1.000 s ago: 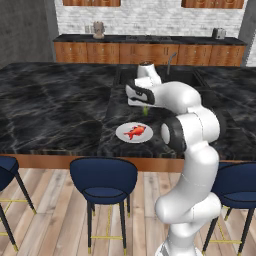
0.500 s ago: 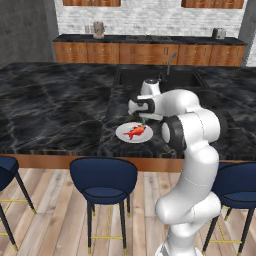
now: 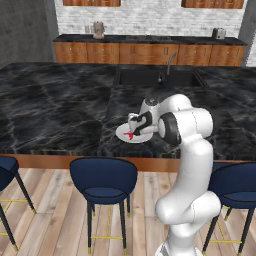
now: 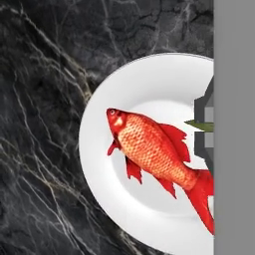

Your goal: Take the lemon wedge from the fridge and place it on the plate with fish on the dining counter.

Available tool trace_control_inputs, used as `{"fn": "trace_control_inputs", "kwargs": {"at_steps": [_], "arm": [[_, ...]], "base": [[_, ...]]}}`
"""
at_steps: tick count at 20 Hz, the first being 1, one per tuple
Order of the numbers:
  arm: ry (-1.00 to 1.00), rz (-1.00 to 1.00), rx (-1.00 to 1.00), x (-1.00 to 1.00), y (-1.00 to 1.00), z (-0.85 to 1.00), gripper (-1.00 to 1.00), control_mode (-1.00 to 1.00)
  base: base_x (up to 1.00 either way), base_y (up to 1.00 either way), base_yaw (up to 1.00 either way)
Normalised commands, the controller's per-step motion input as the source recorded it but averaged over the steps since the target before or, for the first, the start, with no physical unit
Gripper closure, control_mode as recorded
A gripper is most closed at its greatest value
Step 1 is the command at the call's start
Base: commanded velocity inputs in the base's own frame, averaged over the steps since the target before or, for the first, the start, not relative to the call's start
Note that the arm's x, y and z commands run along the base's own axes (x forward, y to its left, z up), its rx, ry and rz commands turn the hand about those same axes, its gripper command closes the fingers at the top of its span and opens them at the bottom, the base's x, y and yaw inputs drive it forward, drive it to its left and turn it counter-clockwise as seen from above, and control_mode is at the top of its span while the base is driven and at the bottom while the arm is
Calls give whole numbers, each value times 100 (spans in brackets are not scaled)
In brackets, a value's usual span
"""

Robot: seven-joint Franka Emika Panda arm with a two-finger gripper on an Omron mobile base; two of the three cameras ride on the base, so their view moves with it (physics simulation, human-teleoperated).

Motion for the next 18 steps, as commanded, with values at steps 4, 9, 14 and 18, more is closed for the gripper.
{"fn": "trace_control_inputs", "kwargs": {"at_steps": [4,9,14,18], "arm": [[0,0,0,6,0,-14,100,-100],[0,0,0,0,0,-19,100,-100],[0,-8,0,30,0,-16,100,-100],[0,-9,0,49,0,-9,100,-100]], "base": [[0,0,0],[0,0,0],[0,0,0],[0,0,0]]}}
